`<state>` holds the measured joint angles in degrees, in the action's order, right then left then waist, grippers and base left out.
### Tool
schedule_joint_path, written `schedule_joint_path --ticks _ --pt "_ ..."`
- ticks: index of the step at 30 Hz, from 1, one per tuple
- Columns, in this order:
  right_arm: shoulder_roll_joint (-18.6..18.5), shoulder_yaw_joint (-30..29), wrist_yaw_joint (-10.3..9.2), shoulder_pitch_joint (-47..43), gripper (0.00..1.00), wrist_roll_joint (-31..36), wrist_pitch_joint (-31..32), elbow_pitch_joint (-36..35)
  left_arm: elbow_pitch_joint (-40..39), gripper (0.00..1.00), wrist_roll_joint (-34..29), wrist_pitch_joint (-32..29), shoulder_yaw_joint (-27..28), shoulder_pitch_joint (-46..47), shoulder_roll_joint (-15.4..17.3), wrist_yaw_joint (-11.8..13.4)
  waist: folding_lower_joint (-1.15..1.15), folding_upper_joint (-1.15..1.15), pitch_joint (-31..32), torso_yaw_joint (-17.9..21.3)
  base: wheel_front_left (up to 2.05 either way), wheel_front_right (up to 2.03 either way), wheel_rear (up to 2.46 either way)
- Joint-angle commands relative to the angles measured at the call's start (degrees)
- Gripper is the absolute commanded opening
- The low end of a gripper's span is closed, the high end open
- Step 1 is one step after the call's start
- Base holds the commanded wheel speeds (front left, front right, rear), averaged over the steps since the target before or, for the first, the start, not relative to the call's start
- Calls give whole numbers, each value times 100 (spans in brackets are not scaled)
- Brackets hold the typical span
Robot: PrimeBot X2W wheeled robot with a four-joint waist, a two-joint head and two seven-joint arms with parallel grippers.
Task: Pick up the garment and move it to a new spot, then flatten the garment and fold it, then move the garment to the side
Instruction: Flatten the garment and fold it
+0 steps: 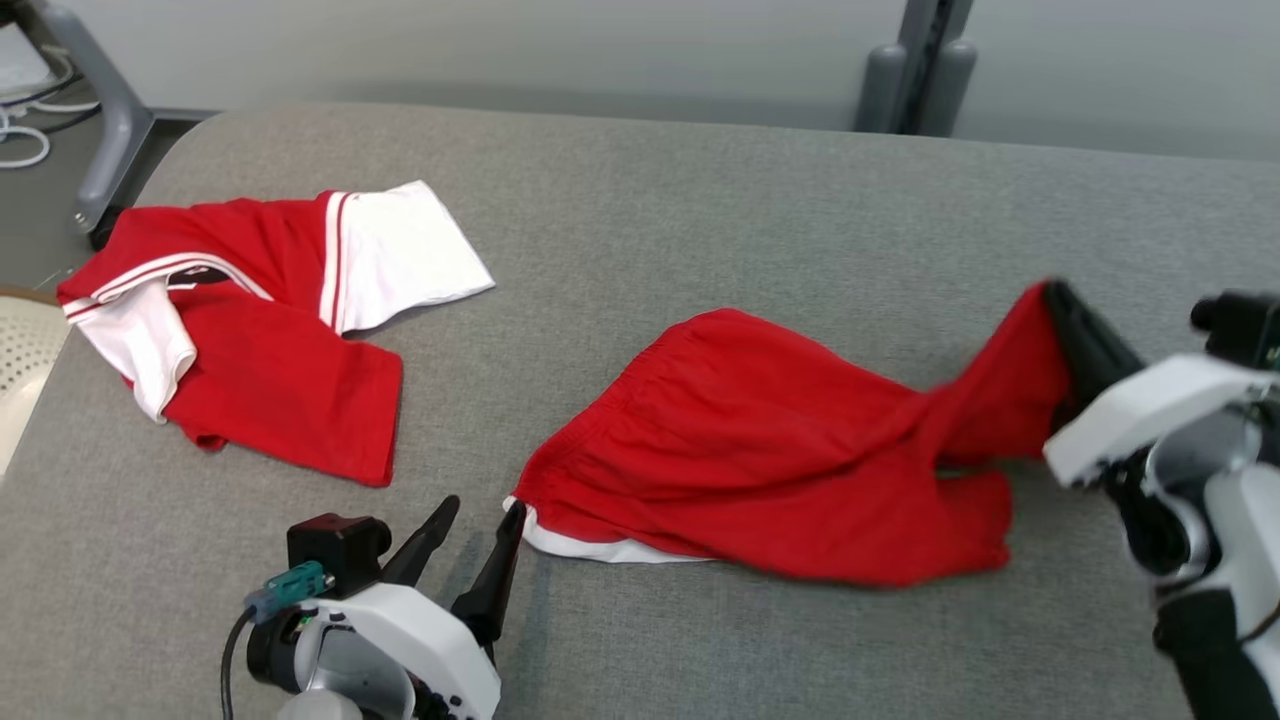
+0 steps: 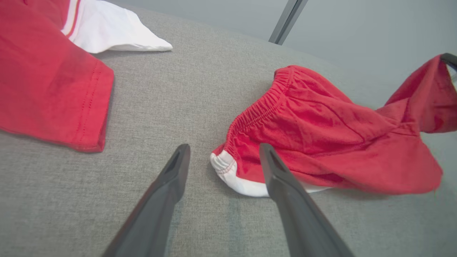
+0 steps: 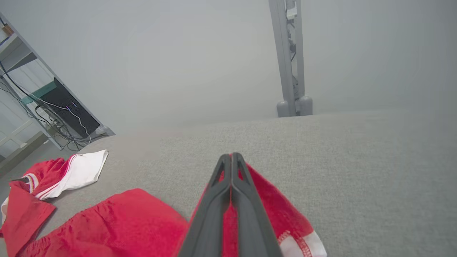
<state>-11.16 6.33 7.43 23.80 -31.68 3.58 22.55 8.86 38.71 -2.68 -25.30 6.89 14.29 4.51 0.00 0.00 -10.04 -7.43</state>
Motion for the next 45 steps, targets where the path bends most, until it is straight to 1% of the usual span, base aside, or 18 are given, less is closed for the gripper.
schedule_joint_path --ticks 1,7,16,19,23,24,25,26,27,31,38,39,45 --pt "-129 28 12 261 0 30 22 82 13 100 -55 36 -20 146 -2 -52 0 0 -130 -140 0 0 0" --pt "-479 265 13 1382 0 -174 -55 705 124 100 -92 154 -121 393 -166 -161 0 0 -484 -516 0 0 0" --pt "-963 875 12 2742 0 -461 -275 2008 432 100 -141 381 -297 796 -427 -365 0 0 -999 -988 0 0 0" --pt "-1070 1150 12 3067 0 -464 -475 2406 550 100 -153 457 -325 884 -485 -402 0 0 -1074 -1066 0 0 0" --pt "-1154 1551 12 3346 0 -434 -772 2841 678 100 -150 535 -328 936 -501 -434 0 0 -1075 -1065 0 0 0" --pt "-1166 1619 10 3388 0 -444 -855 2970 711 100 -149 546 -327 933 -497 -436 0 0 -1058 -1045 0 0 0" --pt "-1097 1788 8 3418 0 -535 -955 3164 752 100 -158 568 -329 953 -482 -435 0 0 -999 -998 0 0 0" --pt "-1042 1871 8 3425 40 -590 -995 3211 763 100 -159 585 -318 966 -467 -431 0 0 -966 -961 0 0 0" --pt "-1007 1961 8 3419 100 -652 -1032 3256 774 100 -160 597 -304 972 -453 -422 0 0 -931 -916 0 0 0" --pt "-999 2267 8 3266 100 -949 -1176 3316 788 100 -155 631 -267 954 -381 -398 0 0 -754 -710 0 0 0" --pt "-1102 2736 8 2873 100 -1398 -1553 3055 745 100 -100 679 -128 746 -193 -291 0 0 -365 -280 0 0 0" --pt "-1102 2736 8 2873 100 -1398 -1553 3055 745 100 -100 679 -128 746 -193 -291 0 0 -365 -280 0 0 0" --pt "-1097 2945 8 2409 100 -1892 -1749 2507 538 100 -31 903 162 491 52 -121 0 0 -70 141 0 0 0"
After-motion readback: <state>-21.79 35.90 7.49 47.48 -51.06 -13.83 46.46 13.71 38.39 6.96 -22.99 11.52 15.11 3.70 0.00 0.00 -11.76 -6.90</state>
